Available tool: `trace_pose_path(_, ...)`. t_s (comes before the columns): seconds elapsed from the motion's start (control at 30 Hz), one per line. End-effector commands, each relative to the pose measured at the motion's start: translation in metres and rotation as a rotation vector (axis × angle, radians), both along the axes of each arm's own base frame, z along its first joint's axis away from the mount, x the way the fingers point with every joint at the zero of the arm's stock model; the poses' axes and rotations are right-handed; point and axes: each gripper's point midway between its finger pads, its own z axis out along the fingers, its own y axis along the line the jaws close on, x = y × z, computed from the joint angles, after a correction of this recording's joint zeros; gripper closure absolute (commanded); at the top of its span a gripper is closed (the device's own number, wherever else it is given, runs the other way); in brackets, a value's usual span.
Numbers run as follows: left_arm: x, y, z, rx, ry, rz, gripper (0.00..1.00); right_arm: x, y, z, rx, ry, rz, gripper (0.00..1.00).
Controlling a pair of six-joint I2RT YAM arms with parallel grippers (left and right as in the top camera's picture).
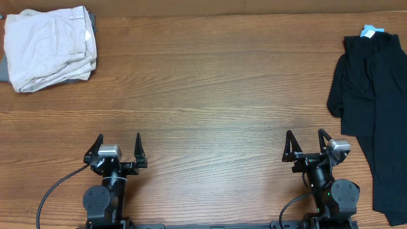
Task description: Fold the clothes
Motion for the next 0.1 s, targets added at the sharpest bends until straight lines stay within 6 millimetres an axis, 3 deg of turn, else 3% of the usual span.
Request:
trace_pose_path(0.0,-0.0004,0.0034,0.0000,0.019,-0.004,0.015,0.00,-0.0004,-0.0010,0.0033,-0.007,-0.017,-0.004,0.00)
trace_pose_path(0.07,-0.0004,0.0034,-0.0002,0.019,-0.004,0.015,0.00,-0.0004,-0.0010,0.0033,-0.007,-0.017,-0.004,0.00)
